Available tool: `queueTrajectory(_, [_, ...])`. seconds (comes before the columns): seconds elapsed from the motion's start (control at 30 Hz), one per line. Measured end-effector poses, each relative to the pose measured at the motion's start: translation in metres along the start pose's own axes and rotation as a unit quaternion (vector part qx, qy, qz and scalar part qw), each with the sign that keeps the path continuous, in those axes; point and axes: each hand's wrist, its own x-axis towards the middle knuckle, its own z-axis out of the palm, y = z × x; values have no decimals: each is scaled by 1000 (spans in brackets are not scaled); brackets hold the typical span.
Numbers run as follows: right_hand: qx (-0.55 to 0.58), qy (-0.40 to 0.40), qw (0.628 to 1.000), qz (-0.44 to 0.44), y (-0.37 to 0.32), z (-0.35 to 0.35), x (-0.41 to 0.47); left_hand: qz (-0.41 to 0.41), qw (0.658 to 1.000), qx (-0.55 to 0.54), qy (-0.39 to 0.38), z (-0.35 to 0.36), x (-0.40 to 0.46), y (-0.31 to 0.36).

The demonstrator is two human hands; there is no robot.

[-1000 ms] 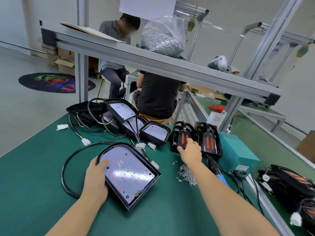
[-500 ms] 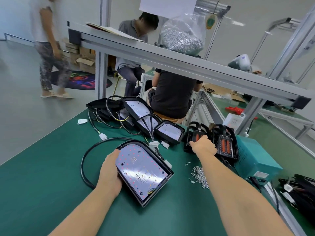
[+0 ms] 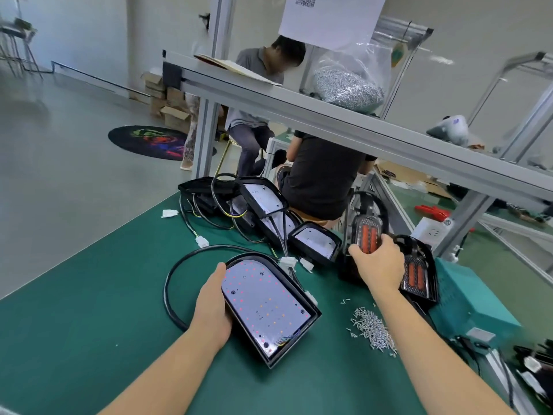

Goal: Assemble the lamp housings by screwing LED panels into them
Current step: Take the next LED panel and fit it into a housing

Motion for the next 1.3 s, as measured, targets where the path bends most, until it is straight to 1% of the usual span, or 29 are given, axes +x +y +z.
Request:
queueTrajectory(0.1, [23,-64,990,-121,-18,-14,-42,8,1000,-10,-2,-1,1,0])
queueTrajectory(0.17, [32,-100,978,-180,-24,-18,-81,10,1000,-26,-12,-1,2,0])
queueTrajectory(0.3, [0,-181,952,-248,-33,-18,-142,-1,998,-52,-41,-1,4,-1])
queueTrajectory(0.37, [-21,-197,943,-267,-34,-15,-158,-7,997,-60,-50,0,3,0])
queueTrajectory(0.53, [-43,-201,936,-285,-33,-8,-172,-21,996,-79,-42,0,0,2])
queueTrajectory(0.63, [-73,-211,929,-295,-30,-5,-171,-27,997,-53,-52,-1,-1,3])
queueTrajectory(0.73, [-78,-211,930,-289,-27,-4,-172,-32,997,-37,-56,-1,-1,3])
queueTrajectory(0.97, [-95,-195,930,-298,-28,-6,-178,-19,998,-23,-51,1,-4,3])
queueTrajectory(1.1, [-92,-190,933,-292,-27,-7,-182,-27,996,-18,-80,0,-4,3])
queueTrajectory(1.2, [-89,-184,935,-290,-27,-8,-186,-4,995,2,-97,-1,-2,2])
queueTrajectory(1.3, [-89,-160,937,-298,-27,-10,-192,-1,996,4,-92,-1,-1,-2])
